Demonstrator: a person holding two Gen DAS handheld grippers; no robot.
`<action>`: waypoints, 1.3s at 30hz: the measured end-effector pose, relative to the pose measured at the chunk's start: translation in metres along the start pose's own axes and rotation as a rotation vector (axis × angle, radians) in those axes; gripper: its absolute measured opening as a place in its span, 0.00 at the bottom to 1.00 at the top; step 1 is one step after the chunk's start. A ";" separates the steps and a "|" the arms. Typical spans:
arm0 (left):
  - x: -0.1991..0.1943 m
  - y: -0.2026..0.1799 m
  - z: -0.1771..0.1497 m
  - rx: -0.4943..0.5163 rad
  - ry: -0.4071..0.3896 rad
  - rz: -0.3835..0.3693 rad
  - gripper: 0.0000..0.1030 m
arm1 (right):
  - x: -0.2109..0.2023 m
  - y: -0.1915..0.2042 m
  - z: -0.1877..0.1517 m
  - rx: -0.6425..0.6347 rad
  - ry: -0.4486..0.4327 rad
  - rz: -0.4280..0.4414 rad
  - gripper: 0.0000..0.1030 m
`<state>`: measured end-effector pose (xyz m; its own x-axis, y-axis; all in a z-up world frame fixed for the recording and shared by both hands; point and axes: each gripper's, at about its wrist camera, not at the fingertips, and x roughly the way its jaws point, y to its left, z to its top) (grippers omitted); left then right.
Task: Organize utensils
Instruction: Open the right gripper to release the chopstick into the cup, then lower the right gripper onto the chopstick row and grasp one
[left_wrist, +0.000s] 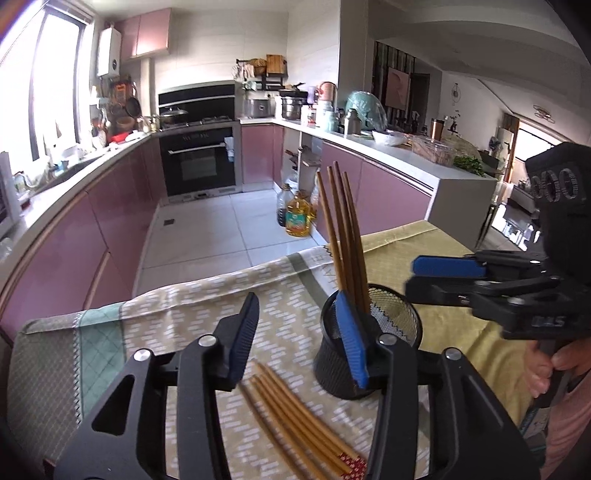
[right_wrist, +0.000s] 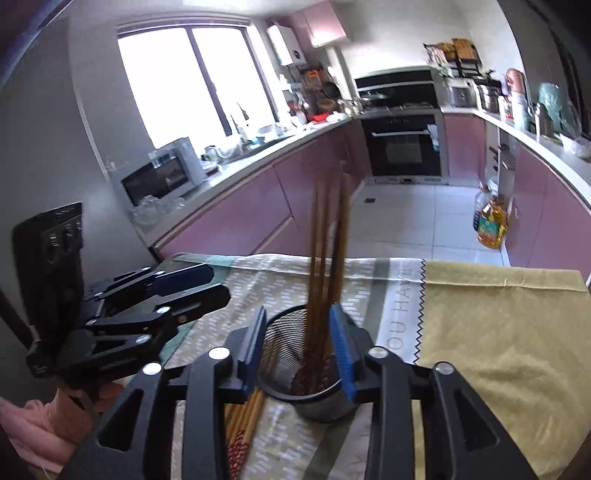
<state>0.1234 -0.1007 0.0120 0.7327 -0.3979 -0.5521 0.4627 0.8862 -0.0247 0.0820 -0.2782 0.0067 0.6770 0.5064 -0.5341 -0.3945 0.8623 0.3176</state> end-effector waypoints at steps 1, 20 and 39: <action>-0.004 0.000 -0.003 0.002 -0.006 0.013 0.49 | -0.002 0.003 -0.002 -0.006 -0.001 0.013 0.39; 0.007 0.036 -0.110 -0.077 0.237 0.086 0.65 | 0.068 0.027 -0.091 0.035 0.286 0.066 0.44; 0.030 0.025 -0.127 -0.071 0.323 0.088 0.56 | 0.100 0.045 -0.096 -0.023 0.308 -0.052 0.29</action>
<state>0.0936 -0.0607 -0.1110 0.5673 -0.2333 -0.7897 0.3606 0.9326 -0.0165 0.0726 -0.1885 -0.1073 0.4783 0.4357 -0.7625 -0.3806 0.8853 0.2672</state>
